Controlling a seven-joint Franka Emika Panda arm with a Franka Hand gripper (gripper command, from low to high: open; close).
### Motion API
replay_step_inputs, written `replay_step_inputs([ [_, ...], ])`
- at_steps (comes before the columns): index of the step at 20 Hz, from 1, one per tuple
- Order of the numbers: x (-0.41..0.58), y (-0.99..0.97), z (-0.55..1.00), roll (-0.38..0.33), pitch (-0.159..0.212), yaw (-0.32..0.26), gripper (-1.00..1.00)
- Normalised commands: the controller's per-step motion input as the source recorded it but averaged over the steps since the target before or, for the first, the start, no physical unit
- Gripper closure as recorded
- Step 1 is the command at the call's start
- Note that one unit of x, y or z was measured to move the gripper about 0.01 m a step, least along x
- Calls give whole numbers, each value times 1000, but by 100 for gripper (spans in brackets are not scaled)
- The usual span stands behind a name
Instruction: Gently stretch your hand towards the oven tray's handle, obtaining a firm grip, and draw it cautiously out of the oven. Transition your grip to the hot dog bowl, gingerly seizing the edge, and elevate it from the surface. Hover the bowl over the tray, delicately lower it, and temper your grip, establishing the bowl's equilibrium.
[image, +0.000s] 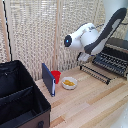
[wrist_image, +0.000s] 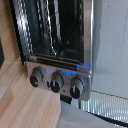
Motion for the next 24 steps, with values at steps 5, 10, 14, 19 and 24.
replay_step_inputs([
  [5, 114, -561, -165, -26, 0, 3, -100],
  [10, 126, -474, -202, -63, 0, 1, -100],
  [14, 89, -463, -226, -71, 4, 6, -100],
  [19, 9, -616, -143, 2, 18, 23, -100],
  [24, 6, -732, -7, 31, 44, 47, -100],
])
